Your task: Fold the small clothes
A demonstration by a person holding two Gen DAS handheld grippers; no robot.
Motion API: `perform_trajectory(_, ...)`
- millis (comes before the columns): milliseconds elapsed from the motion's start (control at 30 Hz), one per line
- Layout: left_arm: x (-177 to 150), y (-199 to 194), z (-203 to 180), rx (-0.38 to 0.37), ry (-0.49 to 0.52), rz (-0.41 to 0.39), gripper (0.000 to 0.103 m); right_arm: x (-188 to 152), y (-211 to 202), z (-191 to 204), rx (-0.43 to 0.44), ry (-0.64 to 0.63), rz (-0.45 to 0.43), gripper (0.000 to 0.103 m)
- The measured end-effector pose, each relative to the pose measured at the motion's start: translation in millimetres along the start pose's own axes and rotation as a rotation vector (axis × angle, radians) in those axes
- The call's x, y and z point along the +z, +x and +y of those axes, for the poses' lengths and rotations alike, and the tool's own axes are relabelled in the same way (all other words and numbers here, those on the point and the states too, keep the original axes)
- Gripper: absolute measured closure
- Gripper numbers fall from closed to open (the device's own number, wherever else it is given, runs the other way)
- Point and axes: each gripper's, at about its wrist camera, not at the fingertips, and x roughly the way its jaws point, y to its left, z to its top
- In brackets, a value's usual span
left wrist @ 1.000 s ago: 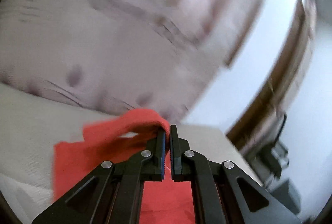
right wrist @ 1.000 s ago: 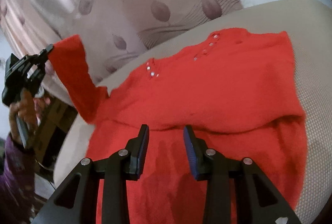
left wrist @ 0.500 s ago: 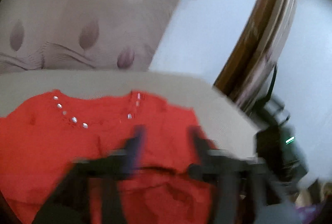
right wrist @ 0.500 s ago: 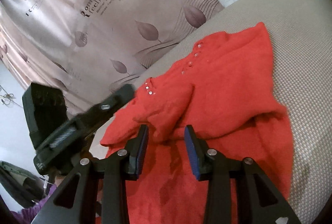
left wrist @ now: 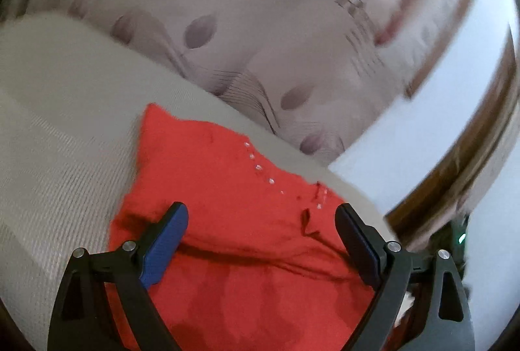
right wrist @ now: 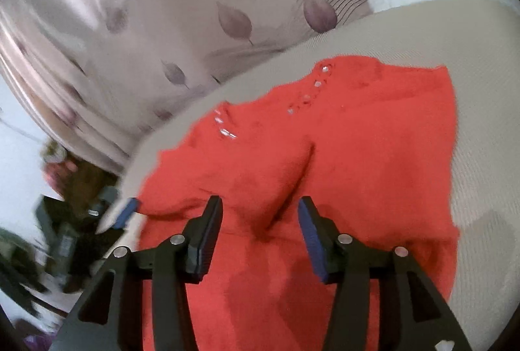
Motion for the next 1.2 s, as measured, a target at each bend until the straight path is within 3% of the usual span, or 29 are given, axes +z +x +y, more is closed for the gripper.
perform_trajectory(167,-4.5,3.1,6.1,0.010,-0.028,0.018,0.011,-7.2,17.2,36.6,-0.273,-0.208,0.007,0.052)
perform_trajectory(267,-4.3,6.5,4.0,0.029,-0.033,0.021,0.011,-6.1,21.6,42.1,-0.317,-0.224,-0.011,0.053)
perform_trajectory(333,-2.1,6.3,7.8,0.055,-0.065,0.011,0.011,-1.6,22.7,37.9,-0.336,-0.190,-0.021,0.061)
perform_trajectory(400,-0.7,5.0,15.1,0.075,-0.108,0.001,0.011,5.4,11.4,20.8,-0.254,-0.058,-0.050,0.077)
perform_trajectory(500,-0.8,5.7,17.8,0.085,-0.126,0.003,0.011,4.6,1.1,-7.2,-0.169,0.106,-0.057,0.089)
perform_trajectory(600,-1.1,7.8,14.0,0.098,-0.108,0.011,0.011,-0.6,2.8,-33.7,-0.058,0.260,-0.027,0.090)
perform_trajectory(700,-0.5,8.3,15.1,0.097,-0.115,0.012,0.011,-0.4,-0.8,-41.2,0.005,0.297,-0.036,0.085)
perform_trajectory(900,-0.7,9.0,15.0,0.105,-0.112,0.016,0.011,13.8,0.0,-42.6,-0.010,0.290,-0.055,0.078)
perform_trajectory(933,-1.0,9.0,15.1,0.105,-0.112,0.016,0.011,15.9,-0.9,-46.5,0.004,0.308,-0.062,0.079)
perform_trajectory(1000,-0.8,8.9,15.4,0.105,-0.112,0.017,0.011,15.1,-9.0,-64.9,0.071,0.414,-0.101,0.091)
perform_trajectory(1133,0.7,10.0,15.6,0.104,-0.110,0.021,0.011,-6.9,-33.7,-100.2,0.163,0.574,-0.178,0.091)
perform_trajectory(1167,0.7,10.4,15.8,0.105,-0.109,0.022,0.011,-13.3,-39.0,-105.6,0.170,0.591,-0.188,0.085)
perform_trajectory(1200,0.6,10.7,16.4,0.106,-0.108,0.024,0.011,-17.4,-42.9,-110.3,0.173,0.595,-0.194,0.085)
